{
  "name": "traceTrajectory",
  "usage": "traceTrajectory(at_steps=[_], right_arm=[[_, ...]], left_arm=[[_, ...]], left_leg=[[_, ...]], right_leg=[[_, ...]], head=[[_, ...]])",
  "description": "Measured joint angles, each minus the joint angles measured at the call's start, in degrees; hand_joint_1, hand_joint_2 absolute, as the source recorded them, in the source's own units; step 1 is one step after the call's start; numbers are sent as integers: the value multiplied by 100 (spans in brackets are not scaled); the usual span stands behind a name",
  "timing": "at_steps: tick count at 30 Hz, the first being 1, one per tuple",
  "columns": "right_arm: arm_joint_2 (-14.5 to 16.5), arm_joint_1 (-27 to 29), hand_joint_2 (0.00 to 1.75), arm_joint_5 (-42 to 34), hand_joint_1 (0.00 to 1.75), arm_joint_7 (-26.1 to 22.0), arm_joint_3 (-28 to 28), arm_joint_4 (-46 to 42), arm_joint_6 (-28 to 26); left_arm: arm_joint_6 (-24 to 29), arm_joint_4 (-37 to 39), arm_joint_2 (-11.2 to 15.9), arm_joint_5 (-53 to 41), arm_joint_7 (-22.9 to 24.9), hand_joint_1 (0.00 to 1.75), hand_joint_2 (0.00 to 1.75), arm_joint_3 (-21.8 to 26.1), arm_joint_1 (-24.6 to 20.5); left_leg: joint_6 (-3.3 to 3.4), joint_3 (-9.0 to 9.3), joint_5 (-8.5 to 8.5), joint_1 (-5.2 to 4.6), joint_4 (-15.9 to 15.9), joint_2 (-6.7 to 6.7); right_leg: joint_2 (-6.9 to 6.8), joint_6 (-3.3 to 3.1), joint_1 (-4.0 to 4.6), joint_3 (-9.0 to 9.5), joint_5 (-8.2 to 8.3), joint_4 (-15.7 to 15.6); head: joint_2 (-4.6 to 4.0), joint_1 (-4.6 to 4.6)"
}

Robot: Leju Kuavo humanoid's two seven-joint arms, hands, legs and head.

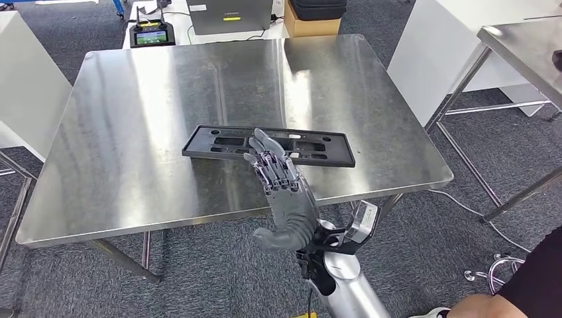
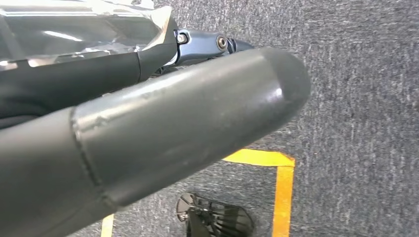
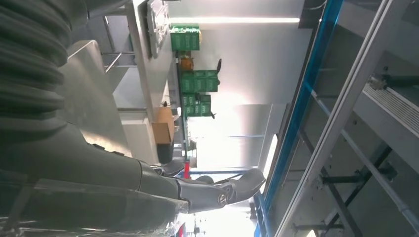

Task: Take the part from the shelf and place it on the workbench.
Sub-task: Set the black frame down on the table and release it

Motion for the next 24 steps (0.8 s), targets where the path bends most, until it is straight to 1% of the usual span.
traceTrajectory(at_steps=[1,2,3,4,5,6,7,8,9,10,11,12,13,14,15,16,17,18,19,20,21,22,23,24], right_arm=[[-1,-2,175,12,0,1,-9,7,-24],[1,-7,131,19,0,1,-21,10,-49],[4,-11,87,25,0,-1,-33,10,-71],[9,-12,44,31,0,-2,-48,9,-90],[13,-14,0,37,0,-3,-68,8,-114],[17,-11,0,43,0,-5,-92,8,-134],[20,-9,0,46,0,-7,-119,6,-155],[25,-10,0,52,0,-10,-145,4,-177],[32,-7,0,61,0,-13,-166,-1,-194],[39,-2,0,74,0,-15,-183,-7,-209],[46,8,0,90,0,-17,-198,-13,-222],[51,24,0,104,0,-18,-213,-17,-230],[52,45,0,116,0,-18,-229,-19,-236],[52,65,0,124,0,-18,-243,-20,-241],[52,83,0,130,0,-17,-257,-20,-246],[51,95,0,133,0,-17,-269,-20,-251],[51,100,0,134,0,-18,-279,-22,-256],[50,101,0,135,0,-18,-290,-31,-260],[50,101,0,137,0,-20,-300,-42,-262],[50,101,0,137,0,-23,-309,-52,-263],[49,102,0,137,0,-26,-319,-60,-263],[48,106,0,137,0,-28,-327,-62,-264],[44,110,0,136,0,-30,-339,-62,-265],[42,115,0,135,0,-31,-350,-61,-265]], left_arm=[[-10,0,-1,-13,11,0,0,-3,-3],[-17,-1,-7,-25,24,0,0,-7,-7],[-18,-1,-12,-37,35,0,0,-10,-12],[-18,-2,-17,-45,42,0,0,-13,-15],[-18,-2,-20,-49,49,0,0,-14,-18],[-18,-2,-20,-53,52,0,0,-15,-21],[-18,-2,-15,-55,55,0,0,-16,-24],[-18,-2,-9,-60,56,0,0,-19,-25],[-18,-2,-5,-68,58,0,0,-24,-26],[-18,-2,2,-80,61,0,0,-28,-29],[-20,-2,8,-96,63,0,0,-34,-33],[-22,-2,15,-109,66,0,0,-39,-40],[-26,-2,23,-123,68,0,0,-43,-47],[-31,-2,32,-131,68,0,0,-47,-52],[-34,-2,39,-138,68,0,0,-52,-55],[-36,-3,45,-146,68,0,0,-56,-58],[-38,-5,49,-152,68,0,0,-61,-66],[-41,-8,50,-157,67,0,0,-66,-78],[-45,-12,51,-163,67,0,0,-72,-90],[-46,-15,52,-168,65,0,0,-79,-100],[-44,-17,53,-172,63,0,0,-86,-105],[-39,-17,55,-176,62,0,0,-90,-105],[-30,-16,52,-178,61,0,0,-94,-109],[-23,-16,52,-178,61,0,0,-96,-115]], left_leg=[[6,-50,49,-27,0,-4],[7,-90,97,-43,0,-8],[-5,-121,146,-57,-3,-11],[-26,-140,194,-58,-10,-9],[-54,-149,239,-47,-18,-4],[-91,-153,284,-38,-33,2],[-125,-162,311,-23,-35,4],[-164,-190,259,-9,-4,0],[-205,-233,103,3,95,-5],[-248,-299,-156,21,301,-11],[-296,-378,-472,46,600,-15],[-341,-455,-737,75,958,-15],[-388,-508,-882,107,1290,-14],[-432,-497,-879,140,1495,-13],[-476,-403,-762,177,1522,-11],[-521,-212,-591,215,1351,-9],[-573,54,-479,254,1005,-9],[-607,320,-451,264,617,-19],[-609,508,-478,263,313,-28],[-588,606,-534,246,121,-37],[-534,612,-550,209,65,-45],[-456,558,-515,190,67,-39],[-372,514,-460,175,57,-26],[-276,456,-395,165,46,-14]], right_leg=[[0,5,21,241,138,-333],[-1,-34,54,532,228,-792],[-9,-78,92,803,281,-1217],[-14,-124,123,986,304,-1528],[-17,-159,146,1066,301,-1705],[-19,-171,156,1067,336,-1755],[-16,-196,123,1033,393,-1788],[-20,-229,91,1006,454,-1823],[-27,-274,59,967,526,-1851],[-34,-307,24,923,604,-1872],[-39,-325,24,862,672,-1871],[-41,-329,20,785,737,-1864],[-44,-311,13,708,802,-1854],[-47,-284,1,617,863,-1836],[-50,-250,-21,524,915,-1806],[-53,-214,-48,430,955,-1761],[-54,-177,-67,340,984,-1695],[-55,-141,-75,252,1005,-1621],[-56,-100,-70,182,1032,-1561],[-57,-51,-53,134,1065,-1520],[-57,8,-41,106,1108,-1513],[-56,72,-26,85,1158,-1528],[-53,115,-34,51,1158,-1517],[-48,127,-40,-24,1069,-1438]], head=[[0,0],[0,-3],[0,-7],[0,-8],[0,-9],[0,-8],[0,-3],[0,-3],[0,-6],[0,-8],[0,-12],[0,-14],[0,-14],[0,-15],[0,-14],[0,-15],[0,-15],[0,-16],[0,-11],[0,-5],[0,1],[0,8],[0,6],[0,9]])
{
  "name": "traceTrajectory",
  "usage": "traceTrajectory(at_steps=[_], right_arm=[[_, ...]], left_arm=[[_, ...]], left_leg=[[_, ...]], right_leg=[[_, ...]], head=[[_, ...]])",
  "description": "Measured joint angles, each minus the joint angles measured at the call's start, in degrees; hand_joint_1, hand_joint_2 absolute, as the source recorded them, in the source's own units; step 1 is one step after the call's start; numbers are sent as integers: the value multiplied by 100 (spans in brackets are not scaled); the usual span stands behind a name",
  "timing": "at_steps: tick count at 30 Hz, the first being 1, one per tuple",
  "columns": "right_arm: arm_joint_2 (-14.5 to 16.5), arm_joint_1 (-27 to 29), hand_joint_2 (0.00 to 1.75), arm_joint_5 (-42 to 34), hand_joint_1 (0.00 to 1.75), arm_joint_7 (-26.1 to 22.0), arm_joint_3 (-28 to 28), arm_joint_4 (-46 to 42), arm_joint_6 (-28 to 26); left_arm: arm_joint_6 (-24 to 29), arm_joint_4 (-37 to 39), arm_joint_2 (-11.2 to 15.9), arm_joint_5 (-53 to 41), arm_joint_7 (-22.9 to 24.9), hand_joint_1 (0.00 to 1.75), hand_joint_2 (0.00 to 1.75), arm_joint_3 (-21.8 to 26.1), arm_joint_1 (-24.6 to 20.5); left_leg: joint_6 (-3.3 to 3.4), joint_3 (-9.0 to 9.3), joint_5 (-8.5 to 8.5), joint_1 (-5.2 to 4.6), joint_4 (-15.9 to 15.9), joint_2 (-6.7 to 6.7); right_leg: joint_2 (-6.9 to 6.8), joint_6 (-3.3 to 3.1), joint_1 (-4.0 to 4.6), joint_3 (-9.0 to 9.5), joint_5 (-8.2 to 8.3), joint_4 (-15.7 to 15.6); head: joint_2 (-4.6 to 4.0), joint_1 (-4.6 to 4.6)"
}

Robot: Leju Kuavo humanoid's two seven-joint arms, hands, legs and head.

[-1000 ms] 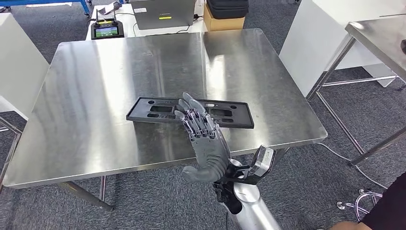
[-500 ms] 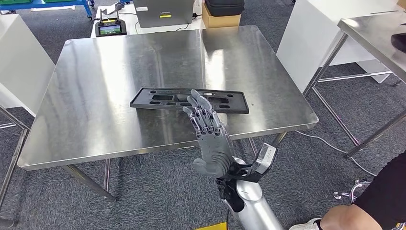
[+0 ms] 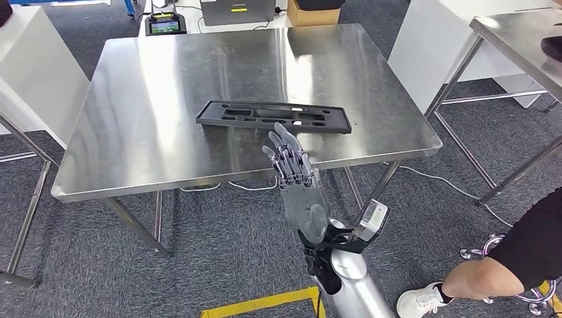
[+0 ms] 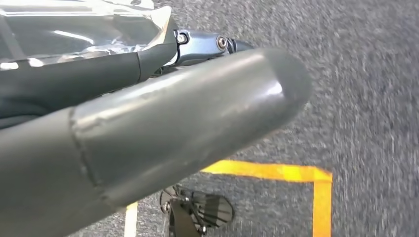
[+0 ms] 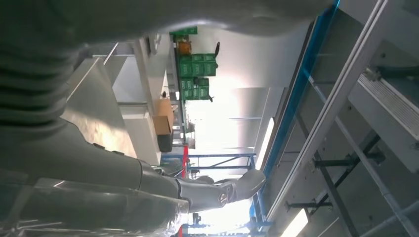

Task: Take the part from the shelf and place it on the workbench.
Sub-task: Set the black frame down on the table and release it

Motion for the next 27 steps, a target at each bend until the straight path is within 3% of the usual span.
traceTrajectory(at_steps=[2,4,5,6,8,10,13,15,16,17,18,20,21,22,24,26,27], right_arm=[[-9,9,0,-3,0,-3,-27,0,-2],[-15,21,0,-7,0,-7,-53,0,-3],[-17,29,0,-7,0,-7,-64,0,-3],[-18,36,0,-7,0,-8,-72,0,-3],[-18,42,0,-7,0,-8,-77,0,-8],[-17,40,0,-7,0,-8,-79,0,-13],[-17,39,0,-7,0,-8,-79,0,-14],[-9,38,0,-4,0,-9,-83,-5,-25],[-2,49,0,40,0,-11,-97,-9,-92],[20,87,0,326,0,1,-136,-4,-402],[38,135,0,702,0,13,-182,26,-795],[63,252,0,1514,0,25,-286,164,-1619],[59,294,0,1678,0,12,-319,250,-1785],[55,327,0,1777,0,20,-352,327,-1896],[50,366,0,1961,0,138,-428,470,-2141],[29,386,0,2258,0,358,-575,736,-2623],[7,399,0,2445,0,460,-687,954,-2930]], left_arm=[[11,-1,2,1,-1,0,0,0,-15],[15,-1,4,2,-5,0,0,1,-17],[15,-1,1,4,-8,0,0,1,-16],[15,-1,-2,5,-11,0,0,1,-16],[15,-1,-5,9,-21,0,0,1,-16],[15,-1,-5,9,-30,0,0,1,-16],[15,-1,-5,9,-32,0,0,1,-16],[15,-2,-7,10,-42,0,0,1,-15],[15,-1,-9,11,-49,0,0,2,-9],[21,2,-9,24,-64,0,0,7,8],[30,5,-8,37,-83,0,0,15,29],[49,10,-5,66,-124,0,0,42,74],[55,10,-4,68,-136,0,0,52,88],[60,10,-4,72,-142,0,0,61,99],[72,9,-2,77,-146,0,0,73,106],[91,8,-2,80,-160,0,0,89,105],[100,8,-2,76,-168,0,0,98,109]], left_leg=[[148,-145,141,-7,-17,24],[192,-326,277,-31,-14,30],[193,-418,347,-43,-12,33],[191,-507,413,-54,-10,35],[171,-658,537,-68,-7,33],[153,-730,605,-71,-7,29],[148,-741,618,-71,-7,27],[113,-766,667,-75,-10,28],[64,-782,747,-75,-39,26],[-8,-876,535,-62,208,21],[-76,-981,256,-46,570,17],[-174,-1166,-334,-18,1460,7],[-186,-1117,-287,-16,1598,8],[-189,-971,-144,-12,1529,9],[-177,-432,56,-6,896,6],[-122,49,-33,-26,189,-12],[-81,151,-99,-47,4,-21]], right_leg=[[12,-50,-24,-236,-442,527],[23,-66,-21,-453,-875,1321],[29,-34,-18,-463,-935,1582],[33,9,-12,-385,-895,1666],[38,70,6,90,-660,1216],[39,72,20,502,-529,699],[40,61,21,604,-522,561],[44,-13,62,865,-665,139],[45,-77,85,951,-695,-77],[36,-193,89,981,-660,-282],[23,-280,82,875,-539,-314],[-2,-404,48,640,-285,-312],[-5,-395,51,548,-228,-292],[-5,-379,48,457,-179,-263],[-1,-333,48,288,-102,-185],[-7,-259,69,192,-32,-125],[-17,-217,78,174,11,-119]], head=[[0,14],[0,27],[0,28],[0,27],[0,27],[0,27],[0,27],[0,25],[0,22],[0,13],[0,3],[0,-12],[0,-13],[0,-13],[0,-14],[0,-7],[0,-5]])
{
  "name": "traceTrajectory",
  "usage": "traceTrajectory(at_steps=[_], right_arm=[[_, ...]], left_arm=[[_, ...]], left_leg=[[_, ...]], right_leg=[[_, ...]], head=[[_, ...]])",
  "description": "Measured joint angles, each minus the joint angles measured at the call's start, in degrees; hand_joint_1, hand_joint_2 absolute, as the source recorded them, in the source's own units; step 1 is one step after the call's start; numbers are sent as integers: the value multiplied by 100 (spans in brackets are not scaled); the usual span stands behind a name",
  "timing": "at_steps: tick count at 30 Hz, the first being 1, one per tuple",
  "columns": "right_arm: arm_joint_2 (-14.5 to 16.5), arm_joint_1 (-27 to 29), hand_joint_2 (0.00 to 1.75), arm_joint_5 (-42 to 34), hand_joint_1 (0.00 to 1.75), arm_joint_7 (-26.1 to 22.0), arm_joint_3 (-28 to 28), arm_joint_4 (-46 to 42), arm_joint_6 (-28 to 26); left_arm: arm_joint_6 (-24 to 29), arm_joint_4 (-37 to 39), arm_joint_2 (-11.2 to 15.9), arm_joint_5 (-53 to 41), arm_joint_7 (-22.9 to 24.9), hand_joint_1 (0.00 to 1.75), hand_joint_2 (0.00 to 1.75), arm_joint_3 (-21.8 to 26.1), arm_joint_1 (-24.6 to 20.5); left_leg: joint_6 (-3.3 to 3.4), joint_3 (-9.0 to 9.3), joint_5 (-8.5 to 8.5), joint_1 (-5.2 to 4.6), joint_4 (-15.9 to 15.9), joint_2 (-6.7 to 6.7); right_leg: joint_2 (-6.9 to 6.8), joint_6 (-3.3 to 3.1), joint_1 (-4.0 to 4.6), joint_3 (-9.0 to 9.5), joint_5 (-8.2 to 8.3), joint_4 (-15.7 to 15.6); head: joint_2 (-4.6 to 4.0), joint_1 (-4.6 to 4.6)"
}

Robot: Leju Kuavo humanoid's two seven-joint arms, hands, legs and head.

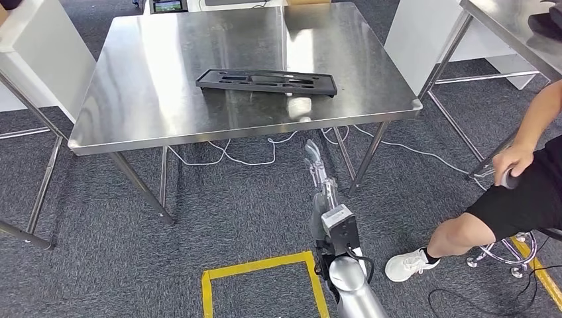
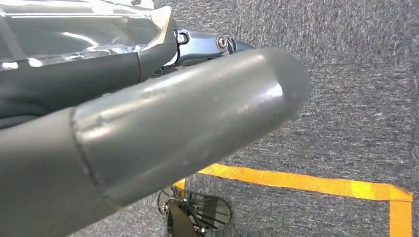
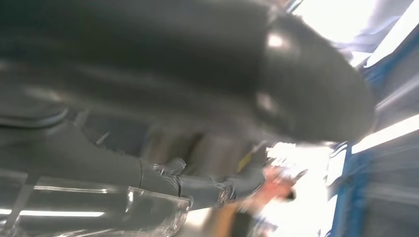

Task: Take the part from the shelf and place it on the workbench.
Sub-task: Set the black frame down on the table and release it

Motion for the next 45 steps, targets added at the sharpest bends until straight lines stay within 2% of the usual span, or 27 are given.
traceTrajectory(at_steps=[3,5,7,8,10,12,13,15,16,18,19,22,23,24,25,27,29,31,33,34,35,37,38,39,41,43,45], right_arm=[[-160,14,0,561,0,162,-423,1064,-846],[-332,-12,0,792,0,206,-749,2063,-1225],[-491,-57,0,1004,0,294,-1050,3117,-1573],[-564,-84,0,1125,0,406,-1166,3608,-1724],[-685,-112,0,1281,0,794,-1334,4454,-1828],[-769,-119,0,1254,0,1266,-1471,5077,-1656],[-796,-117,0,1208,0,1483,-1549,5332,-1529],[-815,-99,0,1121,0,1811,-1688,5745,-1314],[-816,-71,0,1093,0,1913,-1747,5918,-1243],[-807,3,0,1059,0,2032,-1835,6198,-1164],[-802,33,0,1053,0,2081,-1868,6300,-1143],[-792,59,0,1069,0,2372,-1939,6526,-1069],[-787,70,0,1083,0,2515,-1958,6593,-1033],[-780,92,0,1105,0,2653,-1972,6654,-1001],[-772,118,0,1128,0,2772,-1978,6707,-979],[-753,160,0,1171,0,2928,-1980,6789,-960],[-727,175,0,1196,0,3034,-1980,6837,-931],[-709,165,0,1224,0,3208,-1980,6873,-852],[-703,163,0,1259,0,3433,-1980,6918,-763],[-695,171,0,1284,0,3538,-1980,6936,-725],[-686,183,0,1310,0,3636,-1979,6952,-692],[-669,192,0,1378,0,3766,-1977,6968,-636],[-664,191,0,1415,0,3804,-1976,6972,-613],[-663,188,0,1448,0,3824,-1974,6974,-594],[-661,183,0,1498,0,3851,-1967,6976,-569],[-649,172,0,1519,0,3863,-1954,6976,-561],[-633,152,0,1529,0,3870,-1942,6977,-556]], left_arm=[[22,5,-7,-14,-2,0,0,36,27],[36,8,-7,-22,7,0,0,59,32],[53,8,3,-35,8,0,0,77,40],[57,8,4,-46,5,0,0,85,48],[46,8,3,-75,-4,0,0,95,63],[19,7,2,-110,-25,0,0,96,68],[9,6,3,-126,-44,0,0,97,67],[3,4,10,-142,-93,0,0,100,65],[2,4,14,-144,-116,0,0,104,67],[-1,9,28,-144,-144,0,0,113,92],[-4,11,33,-145,-150,0,0,119,110],[-9,13,45,-169,-157,0,0,129,128],[-12,13,51,-182,-157,0,0,130,125],[-17,13,57,-195,-156,0,0,130,123],[-22,13,61,-201,-155,0,0,130,123],[-28,10,63,-216,-152,0,0,130,117],[-30,4,72,-232,-154,0,0,130,88],[-35,1,82,-239,-162,0,0,130,62],[-38,4,81,-231,-174,0,0,132,64],[-38,5,81,-222,-179,0,0,133,67],[-34,7,79,-208,-182,0,0,137,71],[-25,8,76,-188,-185,0,0,146,75],[-20,8,75,-183,-184,0,0,151,78],[-17,8,72,-182,-184,0,0,153,79],[-11,8,60,-180,-184,0,0,157,80],[-8,7,59,-179,-184,0,0,160,77],[-3,6,68,-179,-186,0,0,168,76]], left_leg=[[176,-79,123,-16,-100,10],[292,-231,279,3,-135,24],[330,-409,432,-3,-132,18],[323,-508,512,-3,-128,17],[293,-711,669,4,-118,24],[238,-882,811,12,-108,31],[199,-945,875,8,-101,32],[122,-996,1001,-12,-108,41],[90,-1003,1059,-18,-120,45],[33,-1026,1053,1,-108,50],[7,-1065,878,15,-5,50],[-44,-1259,-87,32,931,38],[-54,-1296,-272,32,1305,33],[-57,-1276,-301,32,1574,31],[-51,-1176,-199,32,1668,31],[-6,-664,67,29,1241,27],[60,-4,-26,9,370,21],[120,276,-194,-36,-116,20],[199,197,-97,-56,-194,39],[250,125,-12,-52,-220,53],[285,37,82,-39,-247,69],[311,-156,248,-30,-256,87],[302,-262,332,-30,-253,98],[288,-373,418,-28,-248,109],[242,-587,594,-9,-229,128],[164,-771,749,7,-185,131],[77,-877,880,-7,-149,127]], right_leg=[[-8,109,15,-49,32,19],[22,74,9,-203,-341,356],[47,34,-26,-399,-862,1056],[52,63,-44,-442,-994,1394],[54,206,-77,-301,-902,1639],[54,319,-110,243,-685,1091],[60,319,-103,614,-704,603],[77,233,-62,1063,-870,-124],[84,186,-29,1114,-916,-257],[68,74,-60,1022,-851,-242],[55,-6,-83,966,-793,-229],[34,-180,-76,745,-580,-219],[28,-192,-53,668,-510,-209],[23,-193,-35,583,-441,-190],[18,-185,-23,492,-381,-161],[20,-156,-11,296,-277,-77],[27,-105,11,160,-198,4],[21,-29,17,98,-105,28],[18,45,9,39,-30,20],[26,53,4,-8,-110,76],[36,39,0,-79,-300,225],[50,-11,-32,-232,-867,797],[51,0,-48,-283,-1069,1141],[51,52,-65,-281,-1134,1421],[51,232,-109,-34,-904,1531],[60,357,-160,565,-718,880],[89,290,-140,1130,-906,30]], head=[[0,1],[0,14],[0,26],[0,26],[0,25],[0,26],[0,27],[0,21],[0,16],[0,4],[0,-3],[0,-15],[0,-16],[0,-15],[0,-15],[0,-16],[0,-13],[0,-7],[0,-11],[0,-11],[0,-7],[0,10],[0,16],[0,17],[0,17],[0,22],[0,25]])
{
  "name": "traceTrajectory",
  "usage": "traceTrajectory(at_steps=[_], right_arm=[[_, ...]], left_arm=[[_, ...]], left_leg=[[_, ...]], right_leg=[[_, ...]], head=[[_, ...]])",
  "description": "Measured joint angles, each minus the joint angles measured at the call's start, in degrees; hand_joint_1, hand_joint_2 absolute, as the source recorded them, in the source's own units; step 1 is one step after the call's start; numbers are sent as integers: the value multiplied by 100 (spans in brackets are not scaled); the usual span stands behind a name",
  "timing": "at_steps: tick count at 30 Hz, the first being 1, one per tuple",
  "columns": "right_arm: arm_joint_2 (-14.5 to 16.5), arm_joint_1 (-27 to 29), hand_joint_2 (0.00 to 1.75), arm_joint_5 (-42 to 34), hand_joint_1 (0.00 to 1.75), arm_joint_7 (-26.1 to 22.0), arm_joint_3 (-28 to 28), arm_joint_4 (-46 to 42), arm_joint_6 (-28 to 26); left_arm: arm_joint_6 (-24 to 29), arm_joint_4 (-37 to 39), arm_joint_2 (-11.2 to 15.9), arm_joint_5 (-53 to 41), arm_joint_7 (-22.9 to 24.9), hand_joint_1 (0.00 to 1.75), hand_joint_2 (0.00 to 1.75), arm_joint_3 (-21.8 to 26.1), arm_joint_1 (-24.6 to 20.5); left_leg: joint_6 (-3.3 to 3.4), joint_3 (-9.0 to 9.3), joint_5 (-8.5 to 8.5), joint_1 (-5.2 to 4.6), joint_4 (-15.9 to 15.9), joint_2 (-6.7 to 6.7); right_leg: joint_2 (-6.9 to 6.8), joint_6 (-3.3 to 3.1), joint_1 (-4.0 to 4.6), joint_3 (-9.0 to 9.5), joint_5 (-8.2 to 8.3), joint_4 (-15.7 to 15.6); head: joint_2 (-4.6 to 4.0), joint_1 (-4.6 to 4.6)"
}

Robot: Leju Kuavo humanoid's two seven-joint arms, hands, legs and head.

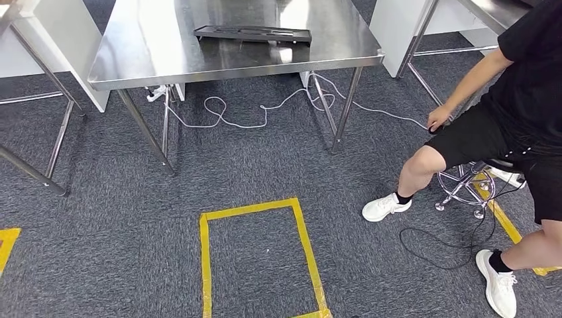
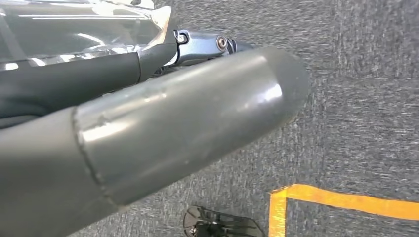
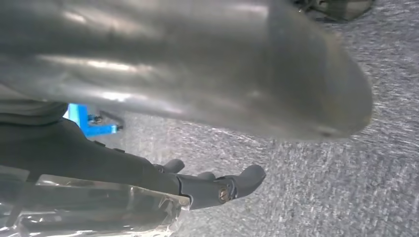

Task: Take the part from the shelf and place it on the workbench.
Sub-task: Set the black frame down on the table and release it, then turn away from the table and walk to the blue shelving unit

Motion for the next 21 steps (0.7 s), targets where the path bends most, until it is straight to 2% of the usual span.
traceTrajectory(at_steps=[1,3,4,5,6,7,8,9,10,11,12,13,15,16,17,19,21], right_arm=[[12,-8,0,5,0,2,4,1,2],[25,-7,0,1,0,5,5,5,7],[31,-5,0,-20,0,7,5,8,13],[36,-3,0,-48,0,11,4,11,20],[40,-2,0,-73,0,15,3,14,28],[45,-1,0,-90,0,20,2,14,36],[49,0,0,-93,0,23,1,14,40],[55,3,0,-92,0,25,1,15,44],[60,7,0,-88,0,26,1,15,45],[62,11,0,-82,0,26,1,16,45],[65,16,0,-74,0,26,1,16,45],[79,20,0,-67,0,26,1,16,45],[113,24,0,-60,0,26,1,17,46],[129,22,0,-60,0,26,1,18,49],[134,18,0,-59,0,26,1,19,51],[129,15,0,-58,0,26,2,19,55],[116,22,0,-58,0,26,2,19,55]], left_arm=[[3,-1,6,1,-1,0,0,7,-1],[5,2,7,3,-1,0,0,20,11],[6,4,7,4,3,0,0,25,26],[7,6,5,5,7,0,0,27,44],[8,8,4,3,11,0,0,29,57],[13,7,5,-5,14,0,0,30,60],[18,7,6,-19,15,0,0,31,60],[23,7,9,-37,15,0,0,31,58],[27,7,11,-51,16,0,0,31,58],[30,7,11,-61,17,0,0,31,60],[34,7,11,-67,20,0,0,31,61],[40,6,23,-67,22,0,0,32,61],[57,5,48,-70,25,0,0,32,58],[67,4,60,-70,27,0,0,33,52],[75,4,61,-71,29,0,0,33,46],[83,4,48,-70,33,0,0,33,36],[82,4,29,-70,34,0,0,34,44]], left_leg=[[-34,-14,60,-10,-7,-2],[-88,-25,134,20,-40,-4],[-107,-50,21,45,8,-11],[-123,-96,-232,65,160,-20],[-134,-163,-586,76,440,-34],[-139,-246,-963,74,829,-44],[-141,-325,-1221,72,1258,-54],[-134,-377,-1302,69,1639,-62],[-112,-369,-1227,62,1882,-65],[-72,-274,-1061,49,1927,-69],[-4,-61,-894,21,1732,-74],[92,252,-802,-28,1343,-84],[257,916,-806,-147,403,-80],[301,1111,-845,-192,98,-73],[310,1201,-860,-209,-80,-58],[295,1211,-841,-171,-239,-46],[292,1167,-767,-128,-331,-40]], right_leg=[[10,-69,23,127,-105,-240],[-5,-223,30,89,-84,-299],[-20,-304,28,43,-28,-294],[-34,-383,29,-20,39,-295],[-44,-451,41,-96,111,-295],[-49,-497,67,-185,180,-293],[-49,-524,93,-274,246,-290],[-49,-536,120,-353,309,-287],[-50,-540,149,-424,371,-282],[-49,-540,177,-483,427,-278],[-48,-538,206,-529,475,-276],[-48,-533,216,-564,514,-273],[-49,-504,266,-595,568,-257],[-53,-486,282,-610,594,-246],[-58,-464,314,-629,622,-236],[-62,-419,338,-717,631,-176],[-38,-378,316,-910,432,158]], head=[[0,-9],[0,-40],[0,-48],[0,-51],[0,-55],[0,-57],[0,-59],[0,-59],[0,-61],[0,-61],[0,-62],[0,-59],[0,-63],[0,-60],[0,-62],[0,-54],[0,-34]])
